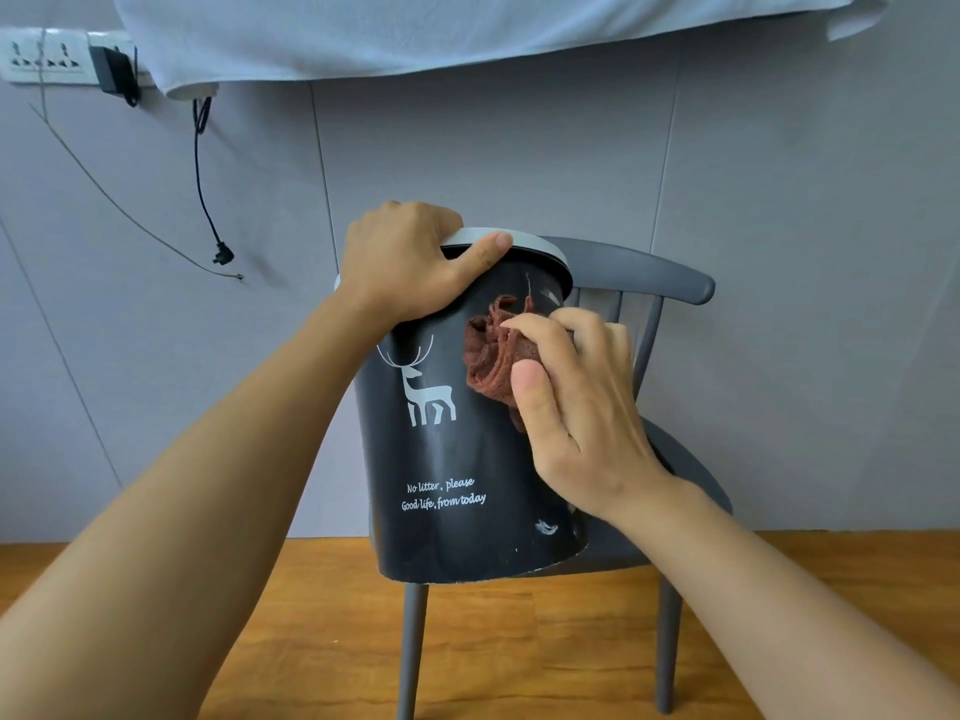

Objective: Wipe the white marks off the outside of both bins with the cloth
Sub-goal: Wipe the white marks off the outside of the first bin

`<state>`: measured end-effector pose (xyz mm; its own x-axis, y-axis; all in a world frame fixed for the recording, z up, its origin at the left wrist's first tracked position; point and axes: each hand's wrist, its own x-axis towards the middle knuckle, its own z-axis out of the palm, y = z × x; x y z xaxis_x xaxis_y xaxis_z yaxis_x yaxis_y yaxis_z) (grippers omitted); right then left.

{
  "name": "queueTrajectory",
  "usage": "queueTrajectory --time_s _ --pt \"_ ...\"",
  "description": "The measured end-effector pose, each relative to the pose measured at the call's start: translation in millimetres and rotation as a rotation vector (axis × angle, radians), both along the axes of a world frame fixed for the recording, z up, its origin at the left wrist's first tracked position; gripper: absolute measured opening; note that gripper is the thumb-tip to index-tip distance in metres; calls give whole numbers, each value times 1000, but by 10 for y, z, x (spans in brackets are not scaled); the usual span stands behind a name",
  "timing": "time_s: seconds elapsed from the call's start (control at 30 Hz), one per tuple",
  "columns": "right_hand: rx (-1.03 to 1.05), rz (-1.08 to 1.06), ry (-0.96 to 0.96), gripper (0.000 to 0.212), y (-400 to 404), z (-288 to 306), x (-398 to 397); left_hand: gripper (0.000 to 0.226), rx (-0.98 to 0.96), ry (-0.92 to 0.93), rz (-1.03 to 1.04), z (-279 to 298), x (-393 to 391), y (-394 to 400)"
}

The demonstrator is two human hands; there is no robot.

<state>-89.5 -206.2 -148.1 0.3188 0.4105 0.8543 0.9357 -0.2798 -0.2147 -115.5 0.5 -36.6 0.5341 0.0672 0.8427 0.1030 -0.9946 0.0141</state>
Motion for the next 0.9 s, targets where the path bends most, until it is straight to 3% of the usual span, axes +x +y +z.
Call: queueTrajectory --time_s 0.1,0.27,0.33,0.53,0.73,0.8,0.9 --pt "45 91 95 51 -16 18 35 73 7 -11 6 1 -7 -4" --pt "72 122 256 84 -35 27 51 71 6 -12 3 5 0 -14" --pt "132 143 307 85 -43 43 44 71 6 -15 4 5 3 -15" --pt "22 45 35 48 -11 10 12 72 21 -16 -6 0 -6 -51" --pt "-170 212 -272 29 -201 -329 -136 72 0 -14 12 3 -15 -61" --pt "-177 247 -211 32 -268 -362 -129 72 10 -10 19 8 -14 -78" --pt "-8 167 -29 49 -276 -214 -59 72 13 0 26 12 2 -90"
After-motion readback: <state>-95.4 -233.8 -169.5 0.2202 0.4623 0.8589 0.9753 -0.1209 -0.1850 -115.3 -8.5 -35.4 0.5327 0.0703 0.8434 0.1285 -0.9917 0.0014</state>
